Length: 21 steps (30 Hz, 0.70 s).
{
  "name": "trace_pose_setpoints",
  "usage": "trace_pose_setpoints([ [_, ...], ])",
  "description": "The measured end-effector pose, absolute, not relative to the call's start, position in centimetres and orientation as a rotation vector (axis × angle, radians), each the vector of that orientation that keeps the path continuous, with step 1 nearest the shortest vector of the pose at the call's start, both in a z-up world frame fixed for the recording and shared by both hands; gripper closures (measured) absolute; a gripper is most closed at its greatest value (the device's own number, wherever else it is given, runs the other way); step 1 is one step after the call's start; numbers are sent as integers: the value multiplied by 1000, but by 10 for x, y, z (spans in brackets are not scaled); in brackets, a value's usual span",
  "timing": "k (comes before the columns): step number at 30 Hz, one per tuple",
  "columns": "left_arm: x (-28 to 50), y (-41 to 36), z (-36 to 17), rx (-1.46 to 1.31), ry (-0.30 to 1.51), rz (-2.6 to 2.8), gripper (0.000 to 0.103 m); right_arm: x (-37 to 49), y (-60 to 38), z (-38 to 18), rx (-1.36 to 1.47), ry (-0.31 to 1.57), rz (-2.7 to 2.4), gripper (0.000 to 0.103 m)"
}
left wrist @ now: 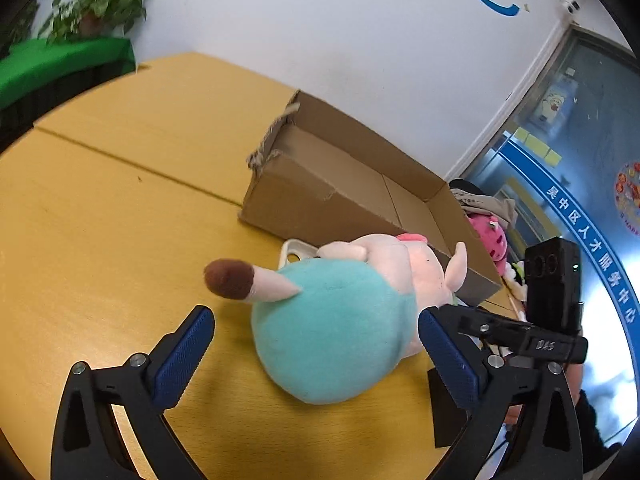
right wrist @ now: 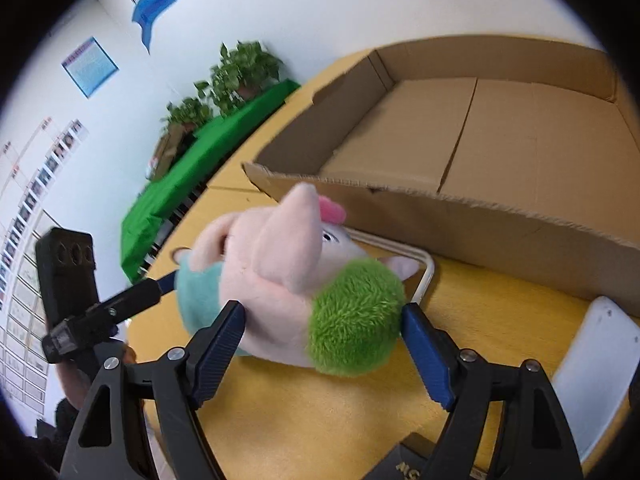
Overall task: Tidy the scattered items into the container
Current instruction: 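Lift the plush pig with both grippers and carry it over the box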
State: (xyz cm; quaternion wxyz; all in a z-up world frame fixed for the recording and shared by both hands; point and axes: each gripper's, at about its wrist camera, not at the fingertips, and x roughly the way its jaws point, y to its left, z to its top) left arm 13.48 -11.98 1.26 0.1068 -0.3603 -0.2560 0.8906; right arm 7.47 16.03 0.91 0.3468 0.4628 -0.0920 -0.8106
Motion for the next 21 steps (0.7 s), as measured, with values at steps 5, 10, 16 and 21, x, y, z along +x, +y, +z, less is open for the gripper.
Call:
trace_pose_setpoints([
  [5,114,-105,-9,-1197,-696,2541,3,64,150,6,1198,-306,-2079,20],
  [10,109,-107,-5,-1200,-668,2551,13,64,129,1,1216,-219,-2079,19],
  [16,109,-112,12,-1202,-631,2540,19,84,120,23,1132,-147,-2197,31],
  [21,96,-105,68,-1077,-525,2588,19,82,128,67,985,-185,-2280,33],
])
